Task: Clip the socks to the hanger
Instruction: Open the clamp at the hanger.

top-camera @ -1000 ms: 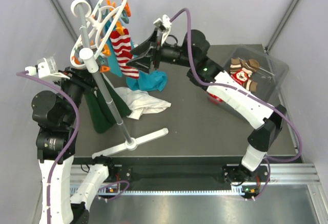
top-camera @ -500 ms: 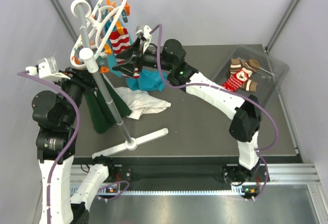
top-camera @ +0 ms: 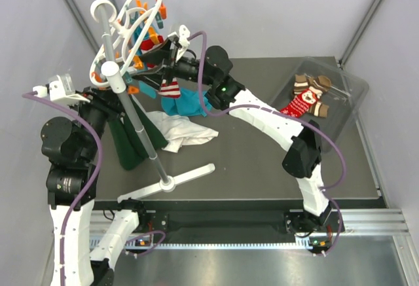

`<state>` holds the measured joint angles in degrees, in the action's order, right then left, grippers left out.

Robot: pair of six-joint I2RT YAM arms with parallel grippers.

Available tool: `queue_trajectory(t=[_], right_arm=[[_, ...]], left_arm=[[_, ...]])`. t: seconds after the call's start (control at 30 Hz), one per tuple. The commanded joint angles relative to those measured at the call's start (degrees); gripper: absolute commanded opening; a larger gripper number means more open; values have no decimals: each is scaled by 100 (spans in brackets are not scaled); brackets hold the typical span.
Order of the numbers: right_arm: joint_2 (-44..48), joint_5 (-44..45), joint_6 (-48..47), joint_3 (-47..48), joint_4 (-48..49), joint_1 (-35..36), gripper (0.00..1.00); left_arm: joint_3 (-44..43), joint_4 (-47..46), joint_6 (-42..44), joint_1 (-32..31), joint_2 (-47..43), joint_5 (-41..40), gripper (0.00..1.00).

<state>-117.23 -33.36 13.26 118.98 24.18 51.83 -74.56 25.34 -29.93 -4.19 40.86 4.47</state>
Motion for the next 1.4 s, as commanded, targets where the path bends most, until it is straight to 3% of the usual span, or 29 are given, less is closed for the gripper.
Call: queue_trajectory(t=[0.0, 0.33, 0.63, 0.73, 0.83, 0.93, 1.23, 1.37], right_arm=[[-186, -47, -86, 468, 183, 134, 61], [-301, -38, 72, 680, 262, 204, 42], [42, -12, 186, 241, 412, 292, 9], [243, 119, 204, 30, 236, 310, 4], [525, 242, 151, -182, -141, 310, 2], [771, 260, 98, -348, -536, 310, 1], [983, 357, 107, 107, -2047, 319, 0], [956, 357, 142, 345, -2592, 327, 0]], left_arm=[[-14, -108, 40, -21, -96, -16, 36], [-76, -3, 75, -21, -149, -34, 36], [65, 93, 49, -21, -254, -104, 36], [135, 392, 49, -21, -455, -394, 37], [310, 673, -38, -21, -894, -1044, 44], [547, 508, -135, -21, -1378, -931, 47], [689, -635, -600, -38, -1125, 1159, 50], [601, -828, -847, -38, -738, 1337, 51]])
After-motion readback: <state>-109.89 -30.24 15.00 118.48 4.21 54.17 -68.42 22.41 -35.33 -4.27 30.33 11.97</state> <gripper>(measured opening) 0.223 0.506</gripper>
